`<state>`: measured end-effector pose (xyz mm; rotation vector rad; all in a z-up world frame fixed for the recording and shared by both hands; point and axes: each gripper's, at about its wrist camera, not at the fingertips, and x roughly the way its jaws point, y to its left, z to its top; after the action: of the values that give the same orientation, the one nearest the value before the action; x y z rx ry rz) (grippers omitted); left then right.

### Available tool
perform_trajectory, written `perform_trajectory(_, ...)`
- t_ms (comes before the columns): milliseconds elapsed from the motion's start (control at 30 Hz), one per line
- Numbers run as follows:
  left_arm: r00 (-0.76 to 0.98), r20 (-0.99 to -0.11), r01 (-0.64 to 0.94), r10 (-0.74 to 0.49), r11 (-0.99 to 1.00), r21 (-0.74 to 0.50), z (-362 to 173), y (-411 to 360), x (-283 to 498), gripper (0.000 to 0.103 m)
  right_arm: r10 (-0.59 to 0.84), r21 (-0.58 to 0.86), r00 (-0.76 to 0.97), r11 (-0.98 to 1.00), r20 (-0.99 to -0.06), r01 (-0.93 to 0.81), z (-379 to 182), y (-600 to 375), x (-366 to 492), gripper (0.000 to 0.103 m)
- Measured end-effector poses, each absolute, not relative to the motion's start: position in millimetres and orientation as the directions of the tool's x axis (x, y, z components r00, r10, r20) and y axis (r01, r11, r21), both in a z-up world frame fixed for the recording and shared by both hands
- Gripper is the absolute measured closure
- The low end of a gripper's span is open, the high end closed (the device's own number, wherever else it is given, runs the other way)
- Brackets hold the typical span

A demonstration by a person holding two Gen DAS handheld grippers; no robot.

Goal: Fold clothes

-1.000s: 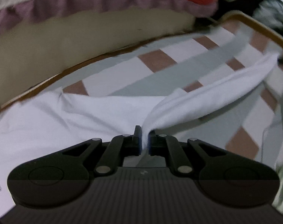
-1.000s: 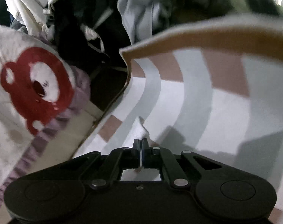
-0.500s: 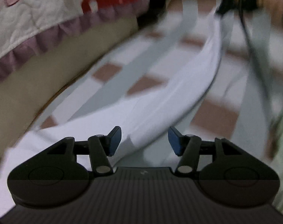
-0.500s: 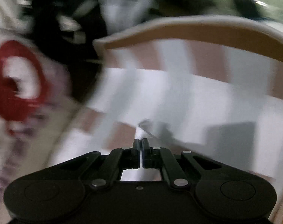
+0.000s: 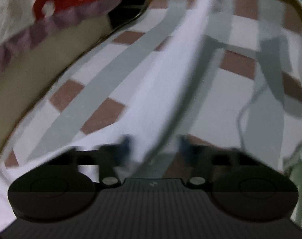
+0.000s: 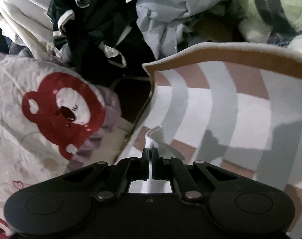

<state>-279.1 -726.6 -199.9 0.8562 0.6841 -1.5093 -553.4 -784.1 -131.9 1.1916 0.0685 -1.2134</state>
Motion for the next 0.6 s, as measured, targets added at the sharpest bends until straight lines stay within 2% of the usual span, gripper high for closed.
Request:
perform_trajectory(133, -0.183, -0.836, 0.955, -0.518, 0.11, -0.277, -203.2, -745.8, -216.7, 0.098, -0.711, 0.696, 0.413, -0.149, -0.569, 0.702, -148.7, -791.4, -555.0, 0.093)
perform_trajectory(233, -0.297, -0.804, 0.837, -0.515, 0.265, -0.479, -214.3, -752.9, -171.3, 0.098, -0.711, 0.758, 0.43, -0.222, -0.556, 0.614, -181.7, -798.0, -559.0, 0.093)
perform_trajectory(300, -0.367, -0.769, 0.722, -0.523, 0.361, -0.59, -221.8, -757.6, -141.1, 0.098, -0.681, 0.762, 0.436, -0.284, -0.588, 0.583, -203.8, -802.3, -563.2, 0.093)
perform_trajectory(400, -0.386, -0.761, 0.669, -0.522, 0.41, -0.62, -226.9, -760.4, -129.8, 0.098, -0.636, 0.725, 0.417, -0.352, -0.65, 0.592, -219.8, -803.0, -574.8, 0.09)
perform_trajectory(467, -0.373, -0.755, 0.652, -0.539, 0.427, -0.627, -227.0, -761.0, -126.9, 0.098, -0.609, 0.69, 0.393, -0.387, -0.689, 0.612, -223.9, -801.7, -581.9, 0.071)
perform_trajectory(500, -0.369, -0.752, 0.641, -0.546, 0.437, -0.631, -228.2, -760.4, -126.7, 0.098, -0.595, 0.67, 0.379, -0.4, -0.709, 0.625, -224.3, -800.5, -584.3, 0.057)
perform_trajectory(600, -0.373, -0.735, 0.581, -0.566, 0.475, -0.661, -236.2, -758.0, -124.5, 0.098, -0.533, 0.64, 0.401, -0.4, -0.745, 0.656, -229.7, -799.5, -581.7, 0.054)
